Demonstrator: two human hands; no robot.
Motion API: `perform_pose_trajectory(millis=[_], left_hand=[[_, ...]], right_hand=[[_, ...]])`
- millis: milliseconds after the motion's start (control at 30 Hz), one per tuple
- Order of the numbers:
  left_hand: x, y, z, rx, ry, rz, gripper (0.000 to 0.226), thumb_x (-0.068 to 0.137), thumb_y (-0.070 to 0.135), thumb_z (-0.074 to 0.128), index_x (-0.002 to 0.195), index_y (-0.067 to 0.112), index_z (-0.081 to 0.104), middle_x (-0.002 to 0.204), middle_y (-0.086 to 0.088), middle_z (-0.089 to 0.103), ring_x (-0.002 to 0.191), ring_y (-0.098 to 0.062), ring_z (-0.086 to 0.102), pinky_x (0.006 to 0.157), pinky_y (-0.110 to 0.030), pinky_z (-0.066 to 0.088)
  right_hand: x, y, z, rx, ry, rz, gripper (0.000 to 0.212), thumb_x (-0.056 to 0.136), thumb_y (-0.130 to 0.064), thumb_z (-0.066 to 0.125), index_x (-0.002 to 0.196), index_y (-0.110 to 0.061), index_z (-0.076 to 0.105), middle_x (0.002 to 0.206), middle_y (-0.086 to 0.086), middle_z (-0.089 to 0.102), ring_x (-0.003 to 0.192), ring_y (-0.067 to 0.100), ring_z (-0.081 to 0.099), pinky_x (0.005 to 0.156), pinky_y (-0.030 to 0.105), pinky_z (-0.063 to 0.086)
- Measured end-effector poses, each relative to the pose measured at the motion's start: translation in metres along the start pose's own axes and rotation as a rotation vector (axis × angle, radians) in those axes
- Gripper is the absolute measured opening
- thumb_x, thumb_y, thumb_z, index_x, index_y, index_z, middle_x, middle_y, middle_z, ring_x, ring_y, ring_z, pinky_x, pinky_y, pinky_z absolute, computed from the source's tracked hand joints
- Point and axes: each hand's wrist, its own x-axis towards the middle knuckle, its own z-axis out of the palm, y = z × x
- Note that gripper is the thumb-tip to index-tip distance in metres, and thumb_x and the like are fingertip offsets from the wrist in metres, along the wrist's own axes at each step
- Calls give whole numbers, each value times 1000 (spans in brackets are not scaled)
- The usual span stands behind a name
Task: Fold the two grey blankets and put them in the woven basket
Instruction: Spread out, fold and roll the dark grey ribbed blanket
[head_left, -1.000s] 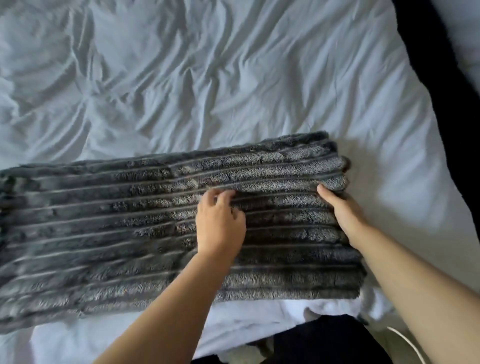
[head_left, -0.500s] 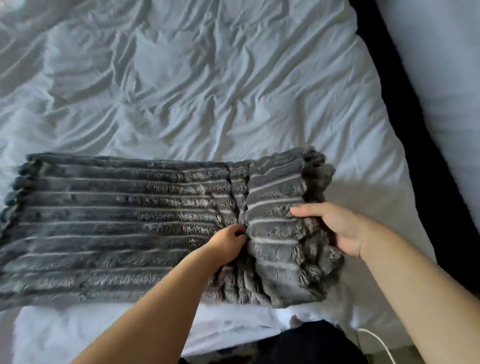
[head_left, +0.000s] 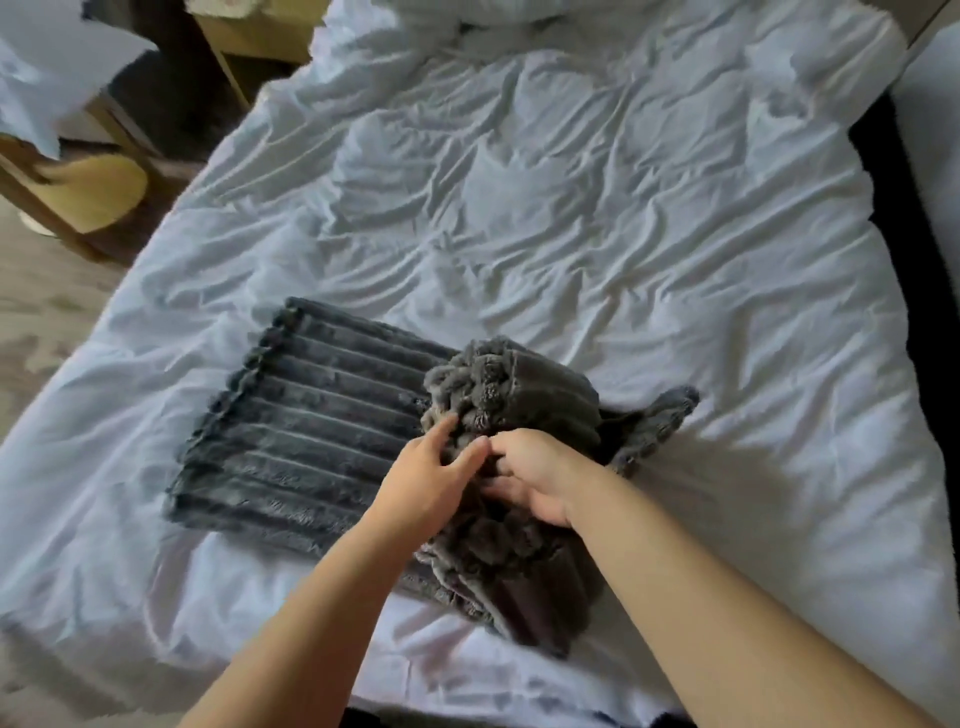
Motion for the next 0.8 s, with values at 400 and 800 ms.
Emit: perform_pose_trajectory(millis=[400,800], left_hand=[[18,14,54,138,-136,-45,71,80,45,67,143,26,40,139,-7,44,125,-23,47,100,-24,36],[48,15,22,162,-542,-81,27,88,7,57,113,15,64,114,-13,66,101,-23,63,90,-27,49]], right_hand=[[-23,67,-139,373,660,64,3,79,-3,55,78,-3,58,68,19,58,57,29,59,55,34,48],[8,11,-37,-435,113,-477,31,92,-10,53,118,-17,68,94,-9,67,81,-7,57,82,11,42]])
